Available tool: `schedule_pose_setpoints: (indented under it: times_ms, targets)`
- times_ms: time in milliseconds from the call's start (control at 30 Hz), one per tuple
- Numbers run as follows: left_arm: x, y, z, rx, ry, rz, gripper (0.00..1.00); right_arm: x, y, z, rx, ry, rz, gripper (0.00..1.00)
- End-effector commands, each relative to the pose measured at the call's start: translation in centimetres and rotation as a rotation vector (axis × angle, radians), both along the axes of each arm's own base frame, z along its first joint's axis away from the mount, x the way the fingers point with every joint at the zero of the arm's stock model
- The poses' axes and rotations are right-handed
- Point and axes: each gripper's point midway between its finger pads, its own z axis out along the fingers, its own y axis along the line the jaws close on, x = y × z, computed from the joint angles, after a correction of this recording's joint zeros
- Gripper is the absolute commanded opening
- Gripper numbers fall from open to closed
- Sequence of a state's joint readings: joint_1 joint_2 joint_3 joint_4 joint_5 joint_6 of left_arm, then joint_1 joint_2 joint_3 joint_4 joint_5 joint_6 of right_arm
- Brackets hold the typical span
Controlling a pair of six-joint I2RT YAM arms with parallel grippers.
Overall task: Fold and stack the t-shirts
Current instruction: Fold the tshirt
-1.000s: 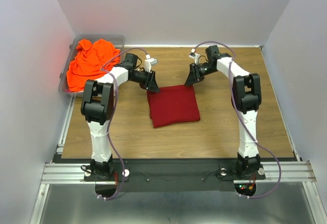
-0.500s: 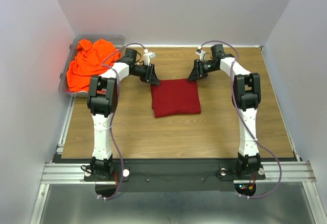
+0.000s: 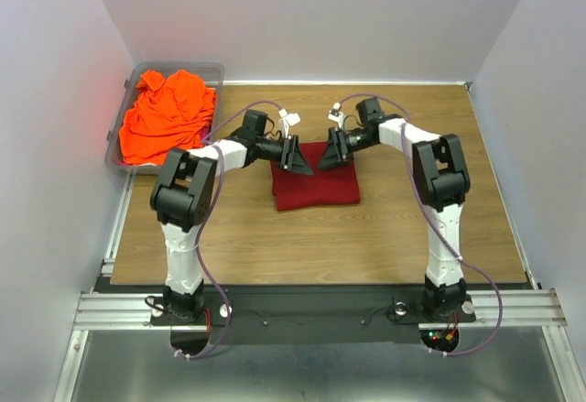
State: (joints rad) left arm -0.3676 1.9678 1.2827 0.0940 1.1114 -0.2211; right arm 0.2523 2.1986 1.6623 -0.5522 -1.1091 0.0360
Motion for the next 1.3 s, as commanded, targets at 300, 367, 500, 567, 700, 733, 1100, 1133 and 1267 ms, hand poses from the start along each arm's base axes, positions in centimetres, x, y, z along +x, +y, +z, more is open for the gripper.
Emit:
schedule_pose_setpoints:
  times_ms: [300,367,500,567,700,733,1100,1133,1267]
  targets:
    - [4.3,2.8,-8.1,0.131,0.157,0.179,0.42,2.8,-2.9,-4.6,-0.084,0.018,-0.113,0.46]
    - [3.6,2.3,-4.5,0.069,0.103,0.119,0.42,2.7,-2.8,0.3,-0.05,-0.072,-0.107,0.46]
    - [1.0,1.3,1.2,-0.011,0.015,0.034,0.42,-0.3,-2.3,3.6,0.036,-0.013,-0.078,0.45]
    - [-0.8,0.4,2.5,-0.027,-0.001,-0.009,0.41,-2.8,-1.8,3.7,0.058,0.046,-0.05,0.43]
    - [-4.1,-0.7,0.6,-0.001,0.051,-0.06,0.4,-6.4,-0.4,1.5,0.044,0.132,0.006,0.4]
    - [-4.6,-0.9,0.0,0.006,0.064,-0.067,0.4,-7.1,-0.2,1.0,0.049,0.156,0.021,0.4]
    - [-4.0,3.2,-11.7,0.204,0.252,0.067,0.43,-6.6,-4.5,-10.8,-0.14,0.262,-0.067,0.38]
    - [-4.1,3.5,-11.9,0.212,0.254,0.062,0.44,-6.3,-5.2,-11.2,-0.167,0.263,-0.091,0.38]
    - [-4.0,4.1,-9.3,0.198,0.179,0.022,0.52,-5.5,-7.5,-11.3,-0.211,0.258,-0.162,0.38]
